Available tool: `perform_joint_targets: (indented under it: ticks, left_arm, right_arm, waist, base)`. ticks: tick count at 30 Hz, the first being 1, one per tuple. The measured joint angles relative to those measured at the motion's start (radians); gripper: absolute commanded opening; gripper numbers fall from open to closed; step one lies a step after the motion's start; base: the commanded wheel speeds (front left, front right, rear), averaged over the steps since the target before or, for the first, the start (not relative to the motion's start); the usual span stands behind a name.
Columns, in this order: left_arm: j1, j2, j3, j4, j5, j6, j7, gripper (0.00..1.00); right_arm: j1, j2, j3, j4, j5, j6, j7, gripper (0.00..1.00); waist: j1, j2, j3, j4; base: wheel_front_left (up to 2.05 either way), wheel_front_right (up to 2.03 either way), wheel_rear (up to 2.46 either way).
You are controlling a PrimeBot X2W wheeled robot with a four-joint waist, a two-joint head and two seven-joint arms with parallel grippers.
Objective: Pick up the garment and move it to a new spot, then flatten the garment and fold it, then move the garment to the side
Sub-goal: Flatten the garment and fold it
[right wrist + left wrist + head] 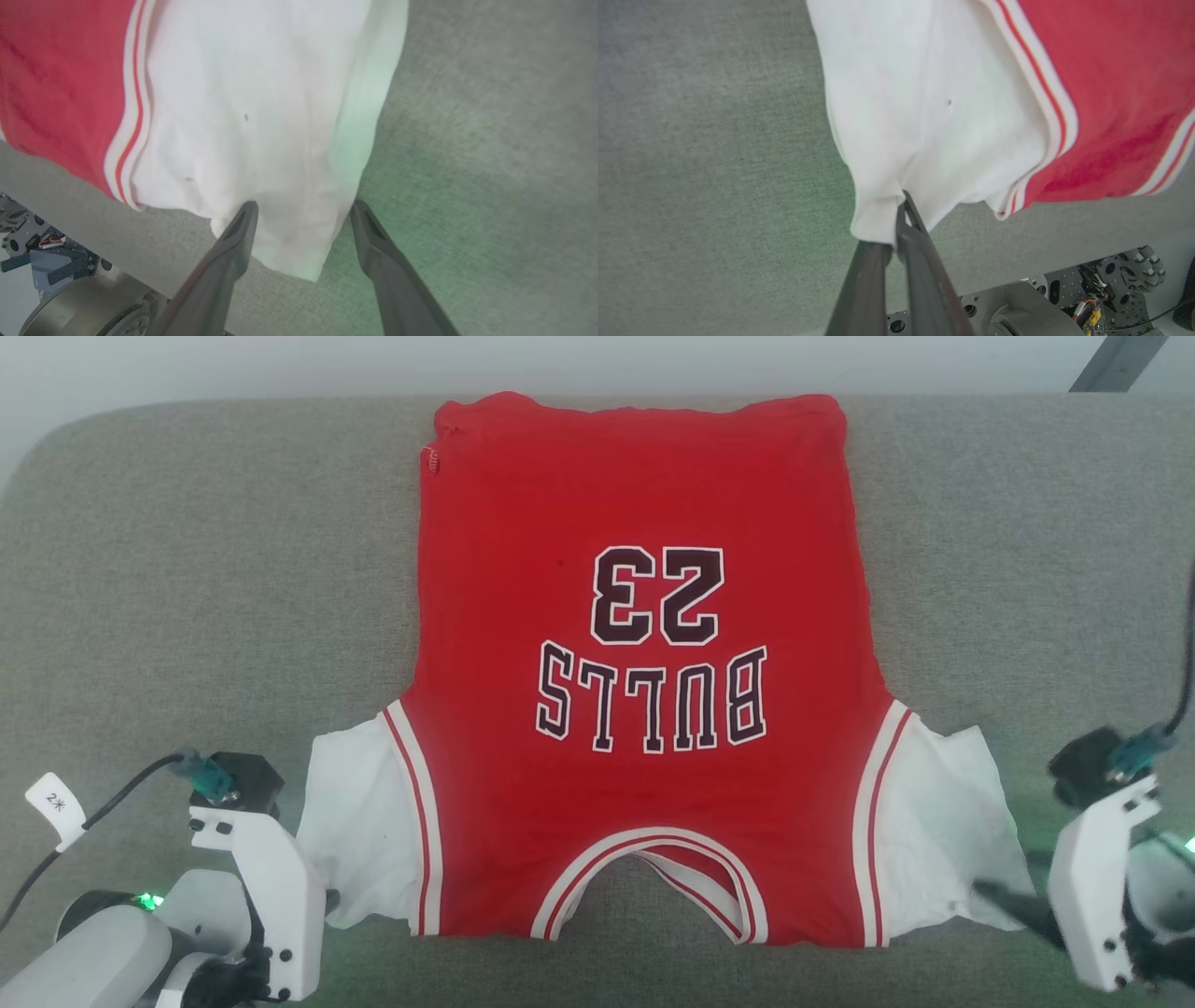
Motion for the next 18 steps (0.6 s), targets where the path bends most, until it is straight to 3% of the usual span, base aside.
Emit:
perform_joint_targets:
  ticks: [4, 11, 18]
  left_arm:
    - [0.000, -0.011, -0.002, 0.007, 0.000, -0.003, -0.012, 0.00]
    - [-0.015, -0.027, -0.005, -0.005, 0.008, -0.004, -0.018, 0.00]
    - [-0.072, -0.056, -0.021, -0.019, 0.037, -0.016, -0.019, 0.00]
  right_arm:
    - [-0.010, -0.002, -0.077, -0.076, -0.025, 0.000, -0.015, 1.00]
    - [-0.110, 0.058, -0.171, -0.148, -0.105, 0.000, -0.101, 1.00]
    - [-0.374, 0.137, -0.123, 0.007, -0.211, 0.000, -0.291, 1.00]
  waist:
    - [0.0000, 0.0000, 0.000, -0.002]
    - [0.0000, 0.0000, 0.024, 0.008]
    - [0.0000, 0.0000, 0.083, 0.041]
  base:
    - [0.00, 0.00, 0.00]
    - [0.00, 0.00, 0.00]
    - [0.00, 0.00, 0.00]
